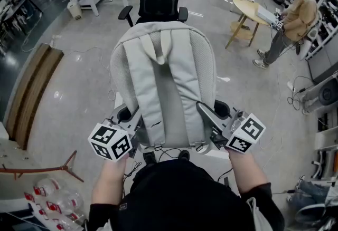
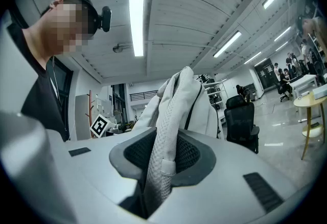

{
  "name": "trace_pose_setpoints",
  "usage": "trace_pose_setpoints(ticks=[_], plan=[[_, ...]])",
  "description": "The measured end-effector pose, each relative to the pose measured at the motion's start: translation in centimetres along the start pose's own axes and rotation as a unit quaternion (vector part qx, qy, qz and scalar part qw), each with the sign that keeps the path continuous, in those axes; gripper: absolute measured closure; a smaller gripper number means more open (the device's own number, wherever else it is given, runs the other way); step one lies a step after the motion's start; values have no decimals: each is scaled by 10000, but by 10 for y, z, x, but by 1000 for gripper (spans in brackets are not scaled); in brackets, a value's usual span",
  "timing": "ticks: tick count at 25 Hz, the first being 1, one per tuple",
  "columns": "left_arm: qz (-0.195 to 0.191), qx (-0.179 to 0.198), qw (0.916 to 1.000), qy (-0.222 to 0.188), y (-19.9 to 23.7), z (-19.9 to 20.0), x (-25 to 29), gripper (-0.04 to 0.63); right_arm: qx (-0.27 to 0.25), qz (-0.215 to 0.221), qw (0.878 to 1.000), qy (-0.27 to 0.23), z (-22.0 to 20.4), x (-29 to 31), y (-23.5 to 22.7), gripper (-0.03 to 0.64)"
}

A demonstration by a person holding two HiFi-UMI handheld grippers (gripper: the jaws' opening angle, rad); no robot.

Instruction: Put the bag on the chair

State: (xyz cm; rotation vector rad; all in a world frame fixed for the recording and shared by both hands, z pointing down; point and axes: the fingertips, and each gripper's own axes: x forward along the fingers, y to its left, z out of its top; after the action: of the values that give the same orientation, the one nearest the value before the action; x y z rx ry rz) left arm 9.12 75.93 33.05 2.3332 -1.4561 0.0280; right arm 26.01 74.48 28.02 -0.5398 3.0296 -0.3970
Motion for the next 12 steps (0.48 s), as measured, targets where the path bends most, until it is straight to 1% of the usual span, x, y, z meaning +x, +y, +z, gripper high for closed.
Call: trace_pose_setpoints(ticks=[12], plan=[[64, 3, 10000, 41, -39, -11, 20, 520, 16, 67, 10000, -26, 1, -43, -17, 512]])
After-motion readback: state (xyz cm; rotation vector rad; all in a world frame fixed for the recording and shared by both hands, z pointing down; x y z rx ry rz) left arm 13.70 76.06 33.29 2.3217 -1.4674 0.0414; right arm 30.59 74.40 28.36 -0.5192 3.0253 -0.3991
